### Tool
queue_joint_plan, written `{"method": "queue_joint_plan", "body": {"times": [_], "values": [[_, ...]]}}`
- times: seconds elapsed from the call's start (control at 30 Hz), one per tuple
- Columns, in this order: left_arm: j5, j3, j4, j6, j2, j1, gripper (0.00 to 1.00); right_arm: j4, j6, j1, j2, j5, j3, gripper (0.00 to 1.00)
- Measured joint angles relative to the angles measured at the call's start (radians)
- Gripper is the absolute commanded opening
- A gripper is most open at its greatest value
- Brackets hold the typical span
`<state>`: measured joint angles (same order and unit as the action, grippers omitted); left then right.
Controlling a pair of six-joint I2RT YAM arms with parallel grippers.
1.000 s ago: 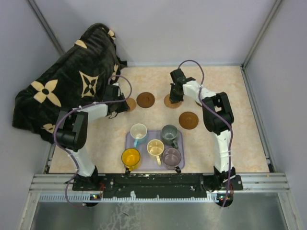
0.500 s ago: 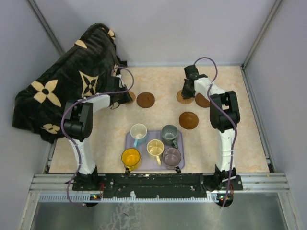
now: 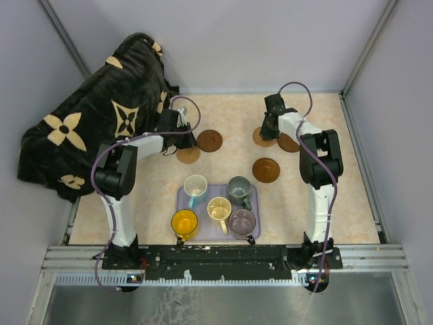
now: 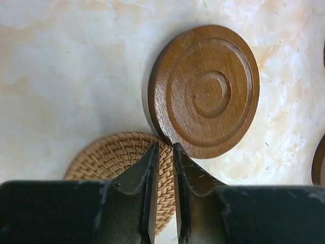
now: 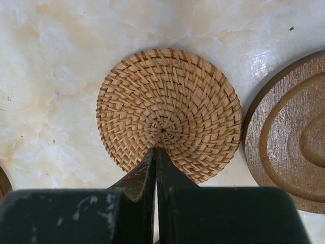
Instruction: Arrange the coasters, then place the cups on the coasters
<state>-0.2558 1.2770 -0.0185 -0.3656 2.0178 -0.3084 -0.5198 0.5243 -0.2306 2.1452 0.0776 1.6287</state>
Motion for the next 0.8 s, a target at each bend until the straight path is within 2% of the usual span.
{"method": "queue_joint_plan", "body": {"times": [0.43, 0.8], "values": [[-0.009, 0.0, 0.0, 0.005, 0.002, -0.03, 0.23, 0.027, -0.04, -0.018, -0.032, 0.008, -0.05, 0.0], [-0.033, 0.023, 0.0, 0.012, 0.021, -0.038, 0.23, -0.014, -0.064, -0.097, -0.029, 0.055, -0.035, 0.0]]}}
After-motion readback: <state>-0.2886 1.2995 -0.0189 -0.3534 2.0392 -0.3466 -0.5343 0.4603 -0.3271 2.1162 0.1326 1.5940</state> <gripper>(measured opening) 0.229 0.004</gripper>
